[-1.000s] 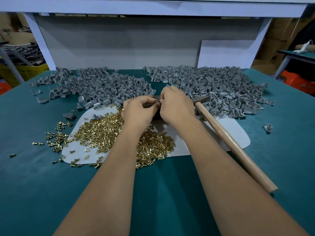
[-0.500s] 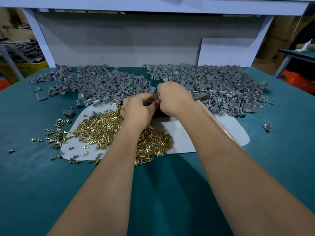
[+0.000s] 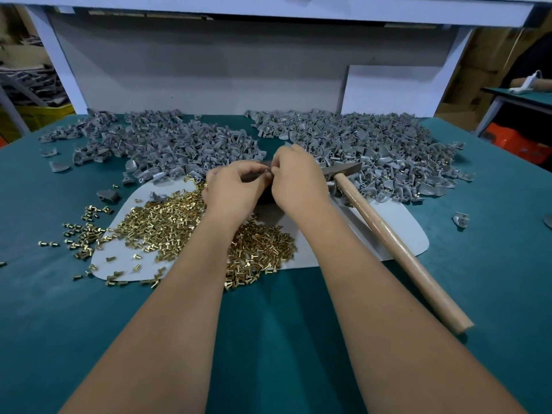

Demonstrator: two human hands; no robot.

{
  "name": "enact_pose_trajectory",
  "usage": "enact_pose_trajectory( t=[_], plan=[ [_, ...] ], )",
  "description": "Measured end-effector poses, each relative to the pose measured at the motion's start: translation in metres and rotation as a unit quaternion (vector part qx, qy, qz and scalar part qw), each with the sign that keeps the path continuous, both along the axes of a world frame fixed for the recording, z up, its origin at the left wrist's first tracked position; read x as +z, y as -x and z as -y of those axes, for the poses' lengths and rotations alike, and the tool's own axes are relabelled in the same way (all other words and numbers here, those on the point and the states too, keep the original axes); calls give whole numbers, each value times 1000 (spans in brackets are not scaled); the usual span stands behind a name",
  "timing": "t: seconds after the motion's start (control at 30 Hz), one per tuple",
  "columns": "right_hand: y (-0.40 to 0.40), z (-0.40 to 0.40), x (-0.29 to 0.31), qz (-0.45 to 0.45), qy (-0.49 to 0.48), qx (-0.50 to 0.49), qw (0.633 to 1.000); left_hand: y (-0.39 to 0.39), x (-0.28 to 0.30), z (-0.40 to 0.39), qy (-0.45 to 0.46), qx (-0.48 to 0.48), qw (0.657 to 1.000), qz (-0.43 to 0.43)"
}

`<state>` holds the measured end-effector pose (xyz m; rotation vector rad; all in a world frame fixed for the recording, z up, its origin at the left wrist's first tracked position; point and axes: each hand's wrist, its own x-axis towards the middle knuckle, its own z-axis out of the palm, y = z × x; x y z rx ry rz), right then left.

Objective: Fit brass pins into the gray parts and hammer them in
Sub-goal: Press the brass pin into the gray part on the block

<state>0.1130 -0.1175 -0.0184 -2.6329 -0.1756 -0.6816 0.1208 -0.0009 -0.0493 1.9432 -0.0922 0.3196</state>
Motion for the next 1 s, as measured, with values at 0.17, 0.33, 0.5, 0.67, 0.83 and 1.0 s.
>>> enact_pose_trajectory(
  t=[0.17,0.33,0.5,0.67,0.83,1.0],
  plan=[
    [1,15,-3,-27,-185,60,981,-2,-1,-1,9,-13,1000,1],
    [3,23,1,-52,-328,62,941,-3,-2,-2,10,-10,1000,1],
    [2,16,-2,-36,-264,70,961,-5,-3,-2,24,-19,1000,4],
    [-1,12,-5,-16,-223,42,974,-5,-3,-3,18,-20,1000,10],
    [-1,7,-6,2,-207,26,978,-4,-2,-2,11,-12,1000,8],
    [0,1,-9,34,-171,6,985,0,0,-1,-2,2,1000,5]
  ],
)
